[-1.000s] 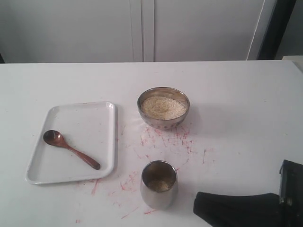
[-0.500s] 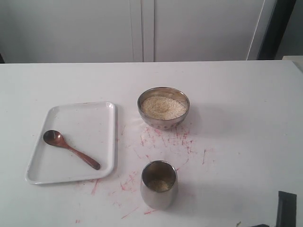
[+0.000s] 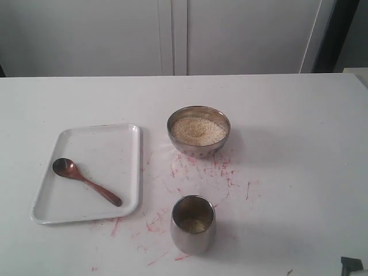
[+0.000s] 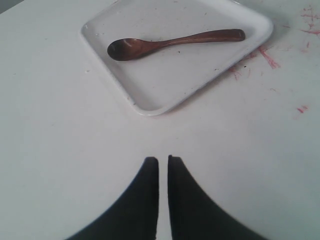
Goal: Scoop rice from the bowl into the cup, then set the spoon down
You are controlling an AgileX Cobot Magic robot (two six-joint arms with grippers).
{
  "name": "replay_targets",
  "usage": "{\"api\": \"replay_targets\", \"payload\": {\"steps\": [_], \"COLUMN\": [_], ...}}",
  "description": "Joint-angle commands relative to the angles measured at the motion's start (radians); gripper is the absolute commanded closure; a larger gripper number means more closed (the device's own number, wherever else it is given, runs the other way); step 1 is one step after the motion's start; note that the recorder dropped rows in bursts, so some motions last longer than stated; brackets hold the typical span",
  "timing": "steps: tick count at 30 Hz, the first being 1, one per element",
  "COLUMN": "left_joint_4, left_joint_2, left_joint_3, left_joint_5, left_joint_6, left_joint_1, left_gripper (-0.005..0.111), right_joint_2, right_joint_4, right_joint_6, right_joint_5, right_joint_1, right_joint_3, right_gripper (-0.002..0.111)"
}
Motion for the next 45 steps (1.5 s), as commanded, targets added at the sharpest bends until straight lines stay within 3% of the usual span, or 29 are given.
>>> {"api": "replay_targets", "payload": {"steps": [1,7,16,37,45], "left_joint_4": [0.0,0.0,0.0,0.0,0.0], "left_joint_2": [-0.003,-0.003,-0.003,-0.003,-0.003], "left_joint_3": [0.009,0.009,0.009,0.009,0.009], "left_joint_5": [0.033,0.033,0.033,0.033,0.033], "left_joint_6": [-0.006,-0.006,-0.006,-0.006,-0.006], "left_joint_1": [-0.002,-0.002,-0.002,-0.002,-0.002], "left_gripper": [0.092,0.092,0.092,0.092,0.092], "right_joint_2": [-0.005,-0.01,-0.13,-0.388,-0.478], "right_joint_4": [0.0,0.0,0.0,0.0,0.0], "right_joint_6": [0.016,0.016,0.016,0.016,0.016], "right_joint_5": [0.041,0.042,0.089,0.107,0.256], "right_joint_1": [-0.006,-0.006,-0.099,-0.541,-0.689], "right_joint_3": [0.006,0.006,0.006,0.006,0.006], "right_gripper": [0.108,0.108,0.108,0.108,0.108]}}
